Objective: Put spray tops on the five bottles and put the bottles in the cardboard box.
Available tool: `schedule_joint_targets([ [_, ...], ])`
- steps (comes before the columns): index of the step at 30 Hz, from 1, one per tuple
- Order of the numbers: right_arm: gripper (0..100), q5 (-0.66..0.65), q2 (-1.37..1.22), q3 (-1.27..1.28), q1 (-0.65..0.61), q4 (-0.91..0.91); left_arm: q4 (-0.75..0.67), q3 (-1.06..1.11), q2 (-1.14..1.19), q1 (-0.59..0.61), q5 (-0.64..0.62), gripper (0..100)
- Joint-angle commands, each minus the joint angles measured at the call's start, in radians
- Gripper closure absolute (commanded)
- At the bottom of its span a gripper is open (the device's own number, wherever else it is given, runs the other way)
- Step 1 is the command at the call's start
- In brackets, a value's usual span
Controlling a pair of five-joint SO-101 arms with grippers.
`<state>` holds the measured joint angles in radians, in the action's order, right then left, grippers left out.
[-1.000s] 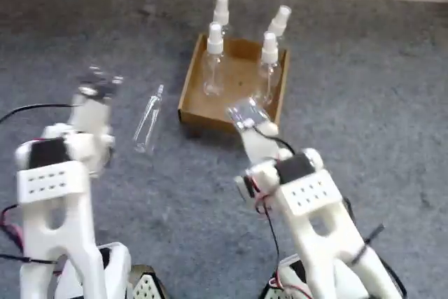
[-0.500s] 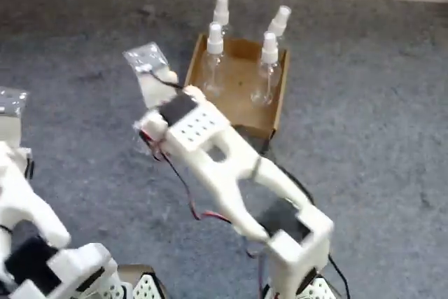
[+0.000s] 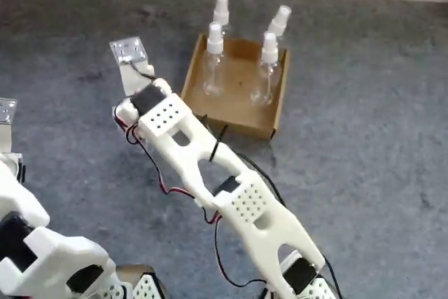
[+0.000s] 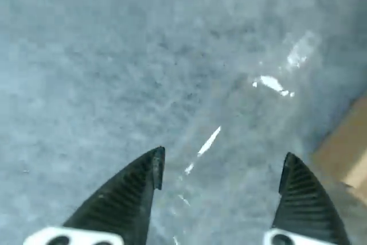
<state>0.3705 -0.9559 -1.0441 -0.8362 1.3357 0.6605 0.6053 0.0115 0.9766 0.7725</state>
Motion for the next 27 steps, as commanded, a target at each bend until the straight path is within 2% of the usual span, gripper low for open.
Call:
schedule_joint_targets([
  [1, 73.5, 0.011, -0.03, -0.099, -0.004, 0.022, -0.02, -0.044, -0.004, -0.001, 0.006, 100],
  [6, 76.5, 0.011, -0.081, -0.113, -0.004, 0.065, -0.02, -0.042, -0.004, -0.001, 0.006, 100],
  [11, 98.8, -0.006, -0.024, -0.17, -0.004, 0.186, -0.014, -0.042, -0.004, -0.002, 0.005, 100],
  [15, 99.5, -0.198, 0.058, -0.332, -0.012, 0.409, -0.014, -0.042, -0.012, -0.021, 0.002, 100],
  [18, 99.5, -0.255, 0.142, -0.371, -0.002, 0.435, 0.014, -0.045, -0.013, -0.056, -0.002, 100],
  [22, 99.5, -0.267, 0.323, -0.031, 0.018, 0.435, 0.158, -0.053, -0.033, -0.114, -0.038, 100],
  [27, 99.5, -0.384, 0.716, 0.533, 0.027, 0.433, 0.379, -0.048, -0.197, -0.203, -0.041, 100],
])
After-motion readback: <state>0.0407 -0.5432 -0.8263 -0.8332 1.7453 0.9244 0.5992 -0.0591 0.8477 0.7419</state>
